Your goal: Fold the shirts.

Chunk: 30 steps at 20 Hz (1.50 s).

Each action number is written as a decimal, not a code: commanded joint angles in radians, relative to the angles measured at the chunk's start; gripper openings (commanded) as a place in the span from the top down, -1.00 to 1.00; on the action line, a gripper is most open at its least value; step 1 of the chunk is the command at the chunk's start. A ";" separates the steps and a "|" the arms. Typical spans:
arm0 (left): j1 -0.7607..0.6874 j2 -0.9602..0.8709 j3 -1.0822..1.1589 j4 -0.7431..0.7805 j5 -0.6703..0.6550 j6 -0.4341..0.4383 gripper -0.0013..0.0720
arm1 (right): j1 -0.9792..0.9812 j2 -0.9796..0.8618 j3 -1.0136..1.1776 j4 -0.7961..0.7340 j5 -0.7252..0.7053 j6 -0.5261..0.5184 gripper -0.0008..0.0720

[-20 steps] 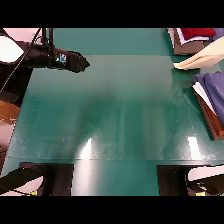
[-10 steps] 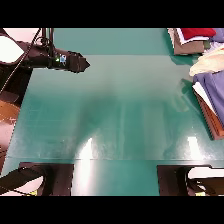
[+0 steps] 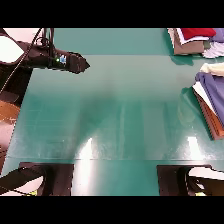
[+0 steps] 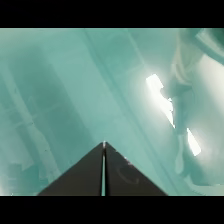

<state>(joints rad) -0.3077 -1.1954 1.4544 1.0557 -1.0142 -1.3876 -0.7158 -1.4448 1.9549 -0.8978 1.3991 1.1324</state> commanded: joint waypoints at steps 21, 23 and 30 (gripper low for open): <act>0.000 0.000 0.000 0.004 -0.050 0.008 0.91 | 0.055 0.222 -0.419 -0.294 0.208 0.355 -0.77; 0.000 0.000 0.000 0.004 -0.053 0.007 0.91 | 0.172 0.222 -0.419 -0.146 0.197 0.354 -0.73; 0.000 0.000 0.000 0.003 0.022 0.007 0.91 | 0.626 0.222 -0.418 -0.124 0.082 0.345 0.68</act>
<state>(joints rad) -0.3077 -1.1954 1.4544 1.0592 -1.0309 -1.3796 -0.2493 -1.2240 1.5349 -1.0565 1.5322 1.4815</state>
